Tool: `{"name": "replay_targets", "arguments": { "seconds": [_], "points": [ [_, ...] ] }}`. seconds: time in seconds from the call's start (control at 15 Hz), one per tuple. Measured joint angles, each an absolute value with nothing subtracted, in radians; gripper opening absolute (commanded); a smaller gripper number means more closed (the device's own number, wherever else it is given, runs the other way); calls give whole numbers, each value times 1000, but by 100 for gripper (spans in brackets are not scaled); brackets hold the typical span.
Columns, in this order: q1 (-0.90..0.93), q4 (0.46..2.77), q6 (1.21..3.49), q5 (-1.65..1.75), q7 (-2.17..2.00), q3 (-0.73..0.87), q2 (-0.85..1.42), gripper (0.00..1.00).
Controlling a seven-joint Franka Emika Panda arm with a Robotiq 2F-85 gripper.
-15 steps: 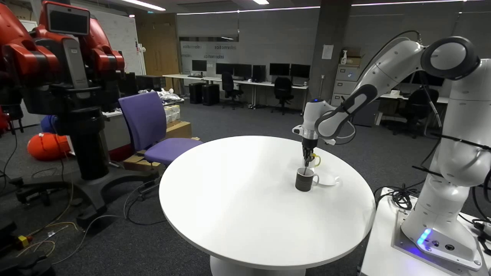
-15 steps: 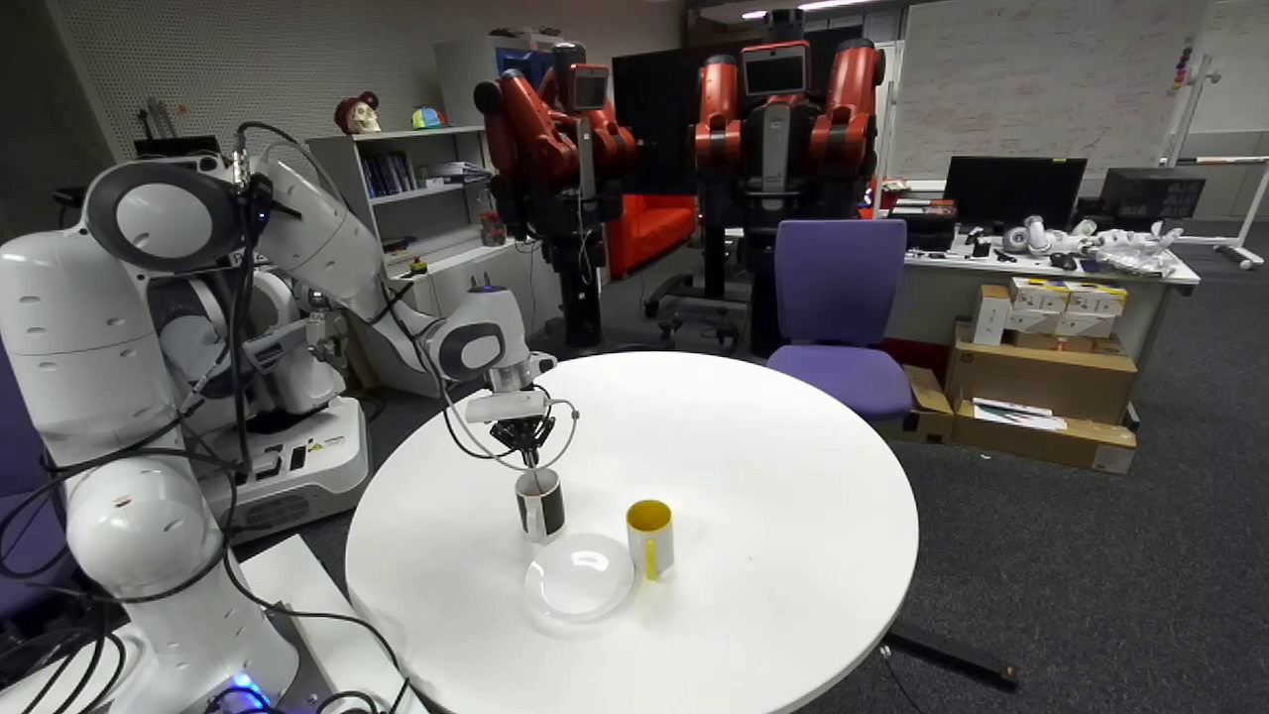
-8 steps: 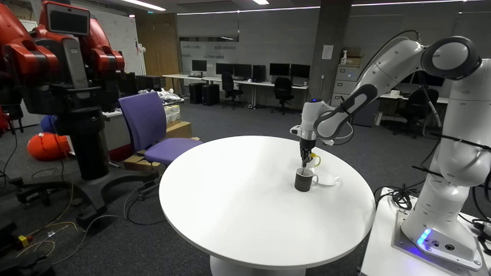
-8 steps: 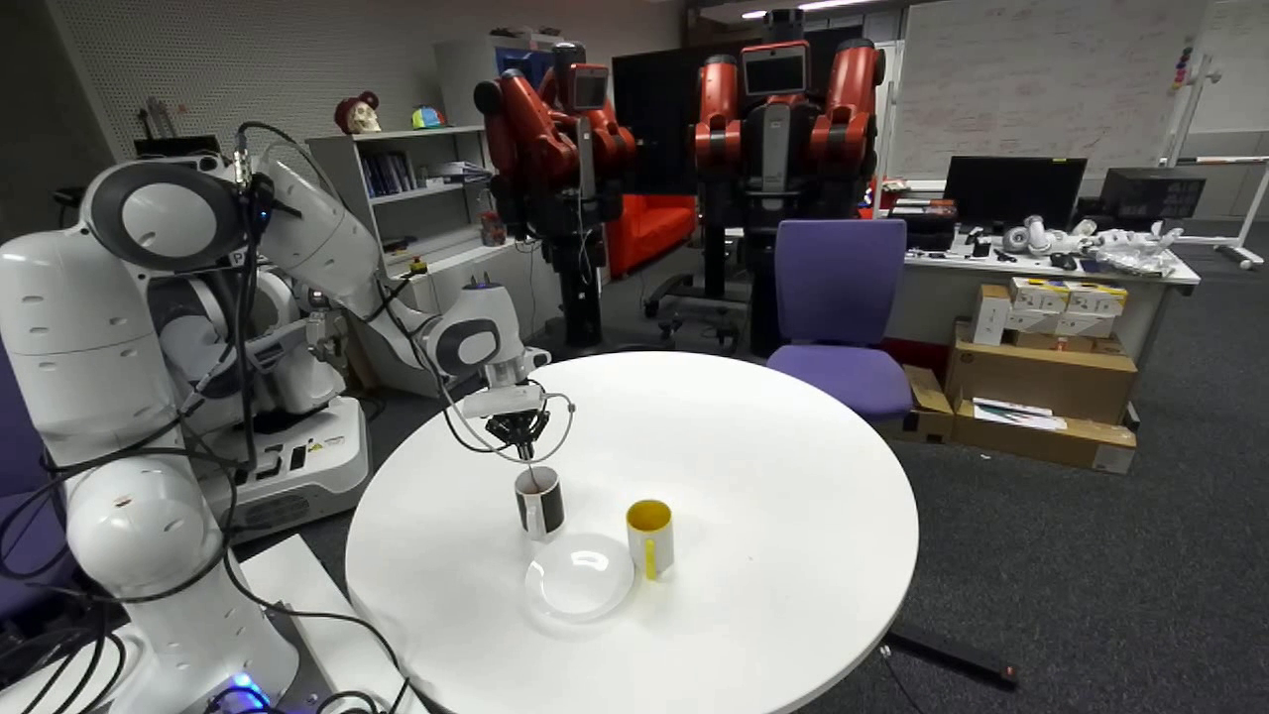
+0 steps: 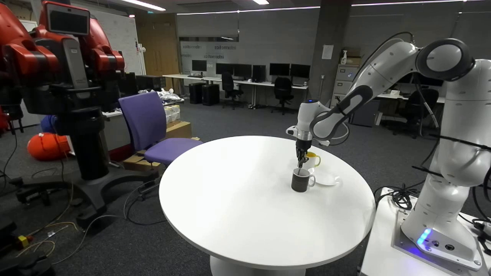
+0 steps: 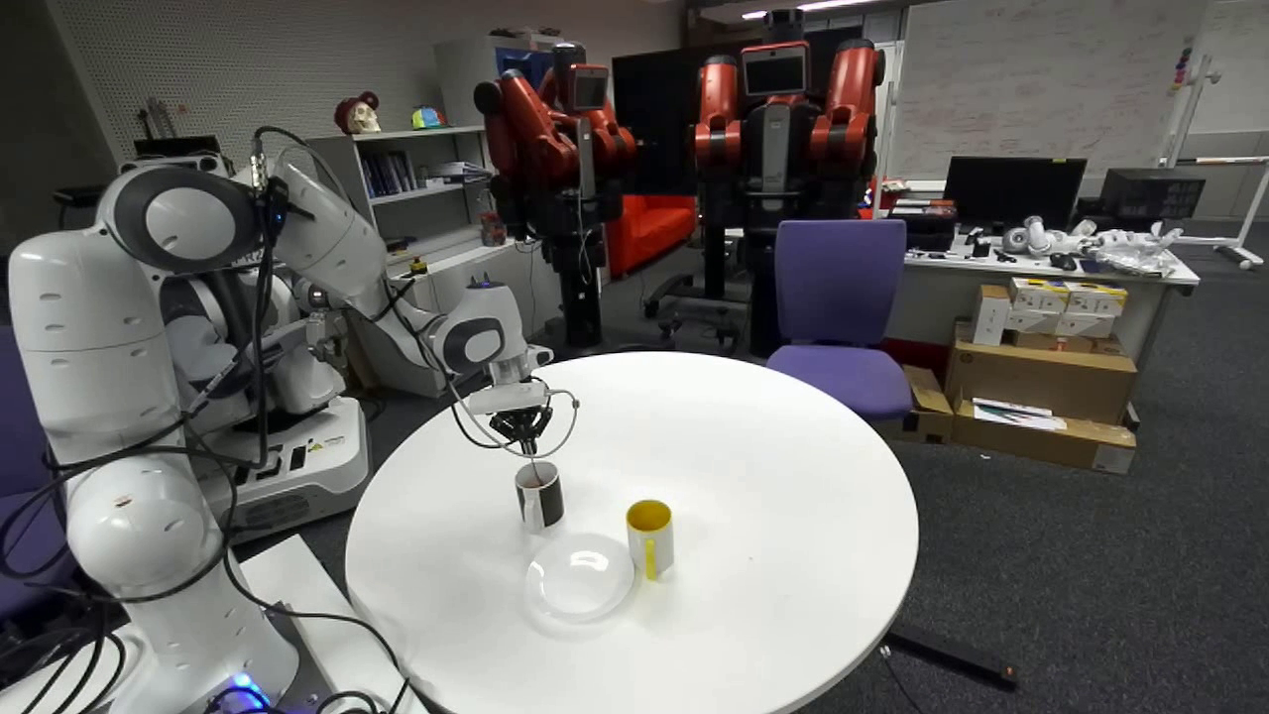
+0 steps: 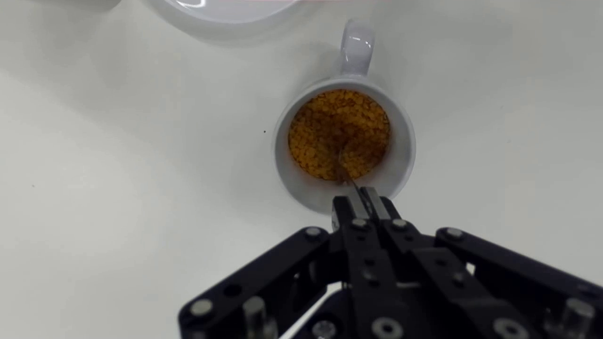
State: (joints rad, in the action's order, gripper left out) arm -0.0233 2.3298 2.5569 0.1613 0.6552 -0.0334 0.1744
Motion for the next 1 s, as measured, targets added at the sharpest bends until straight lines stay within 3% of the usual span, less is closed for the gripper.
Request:
{"name": "replay_targets", "arguments": {
  "seconds": [1.0],
  "points": [
    [-17,2278,2551,191,655,-50,200,1]
  ]
}}
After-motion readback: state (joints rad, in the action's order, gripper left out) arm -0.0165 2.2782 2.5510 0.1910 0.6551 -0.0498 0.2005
